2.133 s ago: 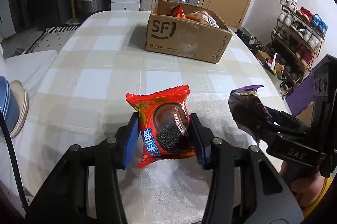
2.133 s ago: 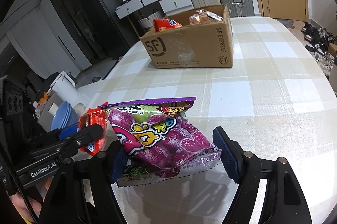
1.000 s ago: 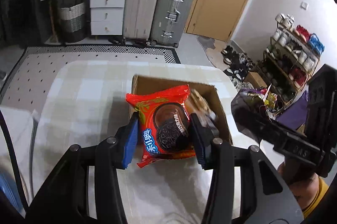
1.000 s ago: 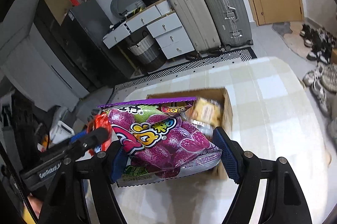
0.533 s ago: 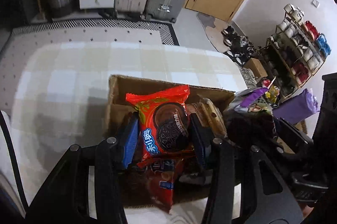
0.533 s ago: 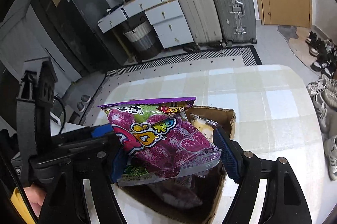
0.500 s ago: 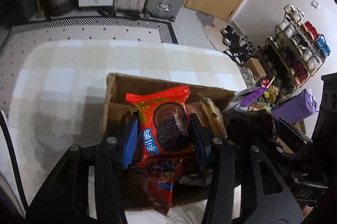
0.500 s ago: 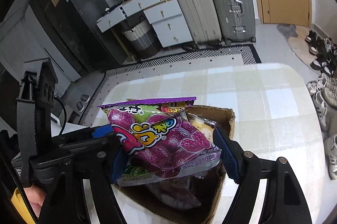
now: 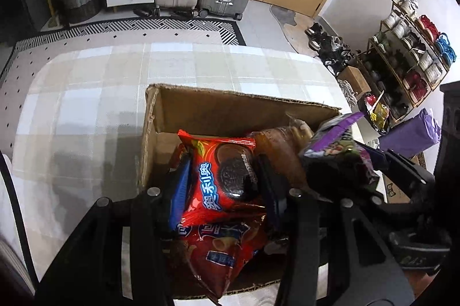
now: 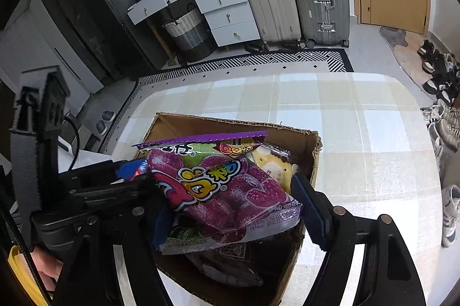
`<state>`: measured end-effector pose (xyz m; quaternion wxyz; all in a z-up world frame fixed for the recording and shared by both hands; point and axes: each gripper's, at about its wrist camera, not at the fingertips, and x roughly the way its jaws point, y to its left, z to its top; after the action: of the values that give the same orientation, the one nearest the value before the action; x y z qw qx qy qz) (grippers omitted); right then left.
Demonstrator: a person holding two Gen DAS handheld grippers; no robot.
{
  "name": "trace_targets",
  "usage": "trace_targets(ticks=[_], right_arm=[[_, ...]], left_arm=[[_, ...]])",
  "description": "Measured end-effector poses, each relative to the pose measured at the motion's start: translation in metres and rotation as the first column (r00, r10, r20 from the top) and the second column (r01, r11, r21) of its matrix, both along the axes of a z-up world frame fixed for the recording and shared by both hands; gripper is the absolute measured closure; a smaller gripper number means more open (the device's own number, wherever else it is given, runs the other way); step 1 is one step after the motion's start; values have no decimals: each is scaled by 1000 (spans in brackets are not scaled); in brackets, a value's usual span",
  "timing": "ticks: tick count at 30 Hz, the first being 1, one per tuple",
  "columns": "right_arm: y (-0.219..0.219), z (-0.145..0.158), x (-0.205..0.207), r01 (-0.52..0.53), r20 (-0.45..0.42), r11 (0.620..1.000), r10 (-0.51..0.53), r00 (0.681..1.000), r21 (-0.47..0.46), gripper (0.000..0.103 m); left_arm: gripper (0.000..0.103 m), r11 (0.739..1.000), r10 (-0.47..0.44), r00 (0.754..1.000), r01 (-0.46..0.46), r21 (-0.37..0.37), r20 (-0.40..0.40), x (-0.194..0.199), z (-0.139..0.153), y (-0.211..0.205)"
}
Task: Organize snacks
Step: 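Lower both packs into the box and open both grippers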
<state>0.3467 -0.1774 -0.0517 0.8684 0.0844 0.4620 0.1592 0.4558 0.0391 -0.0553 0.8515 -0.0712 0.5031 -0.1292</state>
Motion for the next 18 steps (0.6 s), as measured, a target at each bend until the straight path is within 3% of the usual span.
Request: trace_targets(ticks=[18], right_arm=[[23,-2,0,17,22,991,-14,1000,-132,23]], left_arm=[[61,998,27,1000,-27,-60,0,-26,19,32]])
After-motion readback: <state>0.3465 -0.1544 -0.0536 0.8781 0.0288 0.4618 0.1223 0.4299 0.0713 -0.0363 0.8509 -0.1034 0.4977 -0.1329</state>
